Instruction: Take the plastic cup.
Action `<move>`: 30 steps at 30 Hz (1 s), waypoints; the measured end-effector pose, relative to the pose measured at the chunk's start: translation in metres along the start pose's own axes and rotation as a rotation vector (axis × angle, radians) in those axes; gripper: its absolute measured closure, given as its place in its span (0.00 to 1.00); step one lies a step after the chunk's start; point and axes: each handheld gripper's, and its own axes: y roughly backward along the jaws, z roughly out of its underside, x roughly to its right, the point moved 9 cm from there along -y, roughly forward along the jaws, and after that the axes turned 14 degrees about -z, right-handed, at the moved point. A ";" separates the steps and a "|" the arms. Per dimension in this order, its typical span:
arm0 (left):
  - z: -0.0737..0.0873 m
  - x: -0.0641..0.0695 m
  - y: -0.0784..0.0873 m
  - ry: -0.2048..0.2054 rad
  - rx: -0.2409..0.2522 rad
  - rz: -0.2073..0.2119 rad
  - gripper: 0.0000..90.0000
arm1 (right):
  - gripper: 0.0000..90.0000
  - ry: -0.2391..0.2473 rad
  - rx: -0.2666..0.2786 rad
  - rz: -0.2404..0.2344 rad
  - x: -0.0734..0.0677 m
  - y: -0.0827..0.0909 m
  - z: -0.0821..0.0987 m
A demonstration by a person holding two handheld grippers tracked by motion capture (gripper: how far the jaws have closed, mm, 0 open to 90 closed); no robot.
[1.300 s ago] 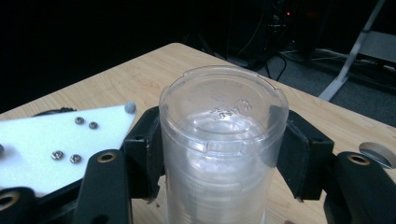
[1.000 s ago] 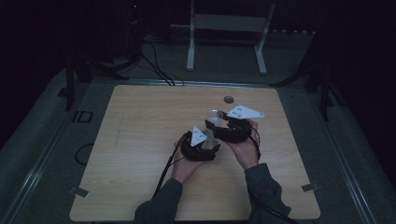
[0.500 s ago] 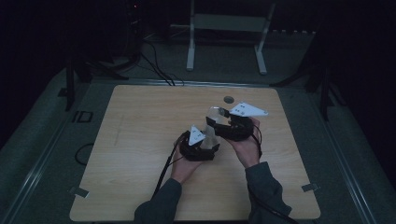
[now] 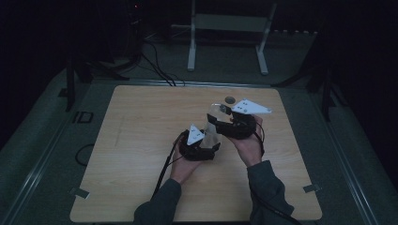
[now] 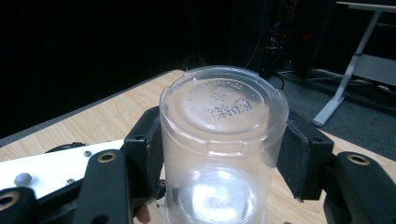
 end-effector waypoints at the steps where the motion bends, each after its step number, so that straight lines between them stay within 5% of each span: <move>1: -0.001 0.000 0.000 0.000 0.002 0.000 0.20 | 0.44 -0.002 0.003 0.000 0.000 0.001 -0.001; 30: -0.009 -0.002 0.009 0.019 0.009 0.016 0.26 | 0.44 -0.002 0.059 0.006 0.000 0.023 -0.023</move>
